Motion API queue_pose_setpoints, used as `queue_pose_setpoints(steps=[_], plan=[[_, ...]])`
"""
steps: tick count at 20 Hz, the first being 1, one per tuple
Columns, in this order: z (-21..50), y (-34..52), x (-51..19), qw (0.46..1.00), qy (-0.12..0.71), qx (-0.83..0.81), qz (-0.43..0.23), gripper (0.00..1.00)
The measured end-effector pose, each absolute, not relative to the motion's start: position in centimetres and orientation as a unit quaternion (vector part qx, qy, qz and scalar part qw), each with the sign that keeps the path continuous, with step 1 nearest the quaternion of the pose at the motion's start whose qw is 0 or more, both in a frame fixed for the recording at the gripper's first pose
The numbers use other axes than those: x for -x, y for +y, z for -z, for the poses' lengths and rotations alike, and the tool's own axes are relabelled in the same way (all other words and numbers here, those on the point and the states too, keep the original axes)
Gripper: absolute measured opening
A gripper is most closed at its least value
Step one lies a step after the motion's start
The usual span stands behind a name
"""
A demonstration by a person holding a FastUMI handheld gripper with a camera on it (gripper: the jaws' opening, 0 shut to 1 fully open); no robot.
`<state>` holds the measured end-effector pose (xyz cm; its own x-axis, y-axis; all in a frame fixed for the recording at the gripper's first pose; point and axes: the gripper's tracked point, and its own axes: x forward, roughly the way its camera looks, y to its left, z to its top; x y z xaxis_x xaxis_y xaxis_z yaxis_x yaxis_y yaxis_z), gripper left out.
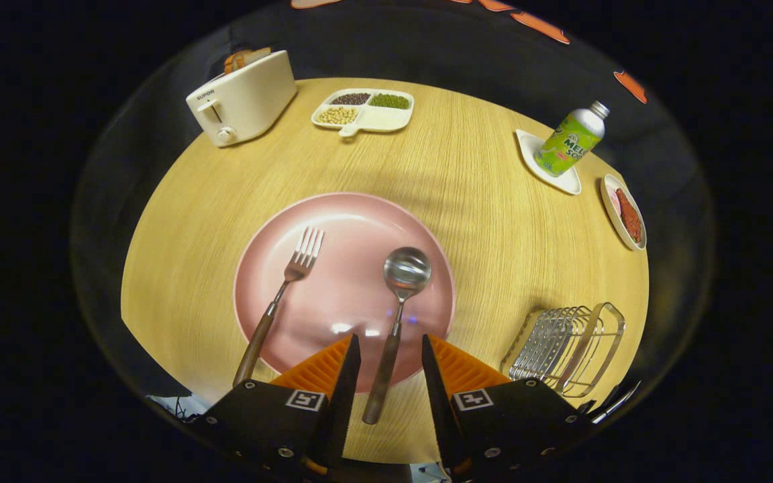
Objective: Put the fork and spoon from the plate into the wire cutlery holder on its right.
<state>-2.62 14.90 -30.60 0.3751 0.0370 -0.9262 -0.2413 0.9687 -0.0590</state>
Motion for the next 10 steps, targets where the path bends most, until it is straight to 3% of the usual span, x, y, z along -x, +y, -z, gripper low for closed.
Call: queue_pose_setpoints(steps=[6,9,10], plan=[[32.9,14.3,2.9,0.805,0.584,0.089,-0.058,0.34],[33.3,14.2,3.0,0.799,0.595,0.069,-0.050,0.14],[33.3,14.3,2.9,0.800,0.595,0.066,-0.053,0.11]])
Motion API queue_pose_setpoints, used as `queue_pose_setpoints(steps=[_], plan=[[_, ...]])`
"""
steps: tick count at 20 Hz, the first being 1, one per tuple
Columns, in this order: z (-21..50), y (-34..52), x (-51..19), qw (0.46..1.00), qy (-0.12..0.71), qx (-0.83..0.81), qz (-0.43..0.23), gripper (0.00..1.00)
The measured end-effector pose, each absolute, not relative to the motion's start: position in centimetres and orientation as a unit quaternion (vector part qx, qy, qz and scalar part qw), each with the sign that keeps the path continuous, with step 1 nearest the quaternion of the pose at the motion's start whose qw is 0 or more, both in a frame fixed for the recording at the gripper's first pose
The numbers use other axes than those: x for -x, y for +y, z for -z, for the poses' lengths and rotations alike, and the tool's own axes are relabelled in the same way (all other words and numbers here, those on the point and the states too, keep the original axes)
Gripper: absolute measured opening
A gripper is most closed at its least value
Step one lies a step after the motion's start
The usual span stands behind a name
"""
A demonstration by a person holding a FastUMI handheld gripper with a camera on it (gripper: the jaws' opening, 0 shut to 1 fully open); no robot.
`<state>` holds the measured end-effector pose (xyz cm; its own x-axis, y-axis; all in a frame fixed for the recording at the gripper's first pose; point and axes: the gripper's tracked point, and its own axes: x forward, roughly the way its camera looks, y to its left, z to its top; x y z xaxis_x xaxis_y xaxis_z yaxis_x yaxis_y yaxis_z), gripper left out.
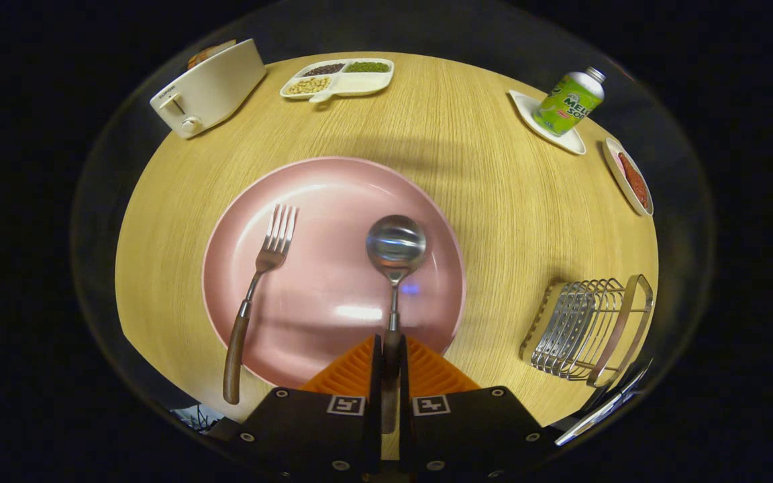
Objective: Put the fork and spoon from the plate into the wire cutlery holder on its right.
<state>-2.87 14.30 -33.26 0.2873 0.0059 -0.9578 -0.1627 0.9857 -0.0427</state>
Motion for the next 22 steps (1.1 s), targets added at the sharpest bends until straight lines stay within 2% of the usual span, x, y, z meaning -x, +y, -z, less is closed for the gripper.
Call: queue_pose_setpoints(steps=[5,13,22], plan=[[33.0,14.6,3.0,0.808,0.585,0.045,-0.060,0.05],[28.2,12.6,4.6,0.836,0.546,0.009,-0.063,0.05],[22.5,6.1,6.8,0.857,0.515,-0.021,-0.019,0.05]])
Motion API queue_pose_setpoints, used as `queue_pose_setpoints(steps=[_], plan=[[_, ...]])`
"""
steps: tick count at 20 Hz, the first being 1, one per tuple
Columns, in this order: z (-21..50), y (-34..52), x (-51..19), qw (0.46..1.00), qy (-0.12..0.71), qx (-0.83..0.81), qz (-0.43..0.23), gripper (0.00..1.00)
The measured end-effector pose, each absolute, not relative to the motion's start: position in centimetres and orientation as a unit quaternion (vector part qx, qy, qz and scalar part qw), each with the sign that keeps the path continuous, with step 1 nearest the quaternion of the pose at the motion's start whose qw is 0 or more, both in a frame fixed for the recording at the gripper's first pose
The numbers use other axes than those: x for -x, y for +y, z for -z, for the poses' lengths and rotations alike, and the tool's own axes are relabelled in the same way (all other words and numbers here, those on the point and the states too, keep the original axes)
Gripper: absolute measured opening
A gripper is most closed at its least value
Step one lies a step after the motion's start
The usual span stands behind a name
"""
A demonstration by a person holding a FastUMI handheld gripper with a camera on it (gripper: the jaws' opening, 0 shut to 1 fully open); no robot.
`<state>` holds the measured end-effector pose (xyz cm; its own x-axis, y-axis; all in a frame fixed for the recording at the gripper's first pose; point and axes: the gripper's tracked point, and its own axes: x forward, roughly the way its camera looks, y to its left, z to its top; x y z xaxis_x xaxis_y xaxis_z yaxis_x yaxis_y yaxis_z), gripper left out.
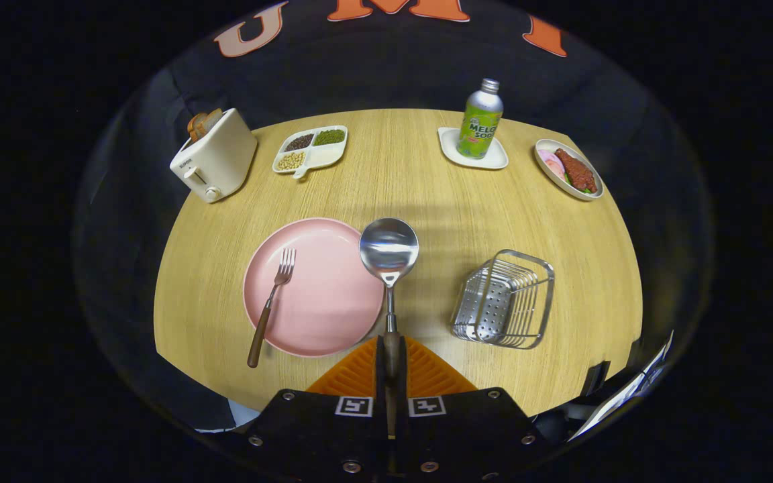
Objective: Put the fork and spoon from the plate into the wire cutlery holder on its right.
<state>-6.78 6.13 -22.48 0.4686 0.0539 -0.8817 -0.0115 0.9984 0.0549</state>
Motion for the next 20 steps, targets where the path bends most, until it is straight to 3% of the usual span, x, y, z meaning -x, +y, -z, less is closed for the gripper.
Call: queue_pose_setpoints(steps=[7,20], plan=[[21.4,-0.9,8.4,0.834,0.551,-0.023,0.014,0.05],[24.5,-3.7,9.1,0.732,0.678,-0.060,-0.017,0.05]])
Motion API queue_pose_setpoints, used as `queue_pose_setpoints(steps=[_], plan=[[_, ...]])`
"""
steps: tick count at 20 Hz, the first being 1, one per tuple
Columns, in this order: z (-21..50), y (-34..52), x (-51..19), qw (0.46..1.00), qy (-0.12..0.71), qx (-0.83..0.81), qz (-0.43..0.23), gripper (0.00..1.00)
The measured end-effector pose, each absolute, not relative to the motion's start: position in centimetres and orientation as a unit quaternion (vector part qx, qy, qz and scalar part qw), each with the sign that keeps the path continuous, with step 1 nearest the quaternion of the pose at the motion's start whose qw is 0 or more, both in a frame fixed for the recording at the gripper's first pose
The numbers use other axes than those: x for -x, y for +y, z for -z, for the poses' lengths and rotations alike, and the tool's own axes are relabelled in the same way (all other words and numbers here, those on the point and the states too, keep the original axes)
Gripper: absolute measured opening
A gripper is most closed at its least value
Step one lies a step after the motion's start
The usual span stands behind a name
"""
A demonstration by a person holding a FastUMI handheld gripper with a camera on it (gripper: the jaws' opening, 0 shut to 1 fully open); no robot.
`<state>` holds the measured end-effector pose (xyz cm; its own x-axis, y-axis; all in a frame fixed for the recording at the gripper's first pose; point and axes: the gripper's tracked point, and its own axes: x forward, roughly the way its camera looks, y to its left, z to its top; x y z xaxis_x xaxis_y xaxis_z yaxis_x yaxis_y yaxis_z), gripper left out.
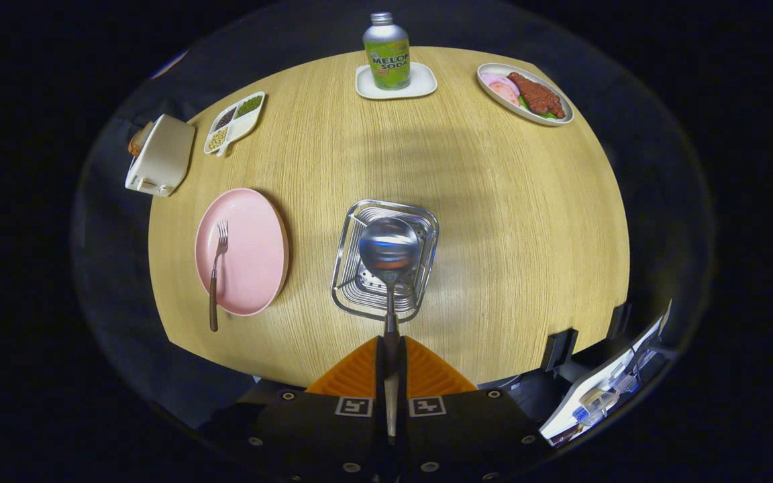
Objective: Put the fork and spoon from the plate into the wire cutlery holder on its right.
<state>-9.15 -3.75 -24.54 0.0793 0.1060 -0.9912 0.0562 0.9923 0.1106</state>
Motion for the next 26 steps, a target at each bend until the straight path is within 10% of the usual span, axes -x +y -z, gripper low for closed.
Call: queue_pose_setpoints(steps=[8,19,26], plan=[[25.6,-4.2,6.9,0.732,0.678,-0.060,-0.005,0.08],[21.5,-4.7,1.1,0.863,0.499,-0.063,0.045,0.16],[14.6,-2.6,-2.3,0.949,0.304,-0.063,0.048,0.53]])
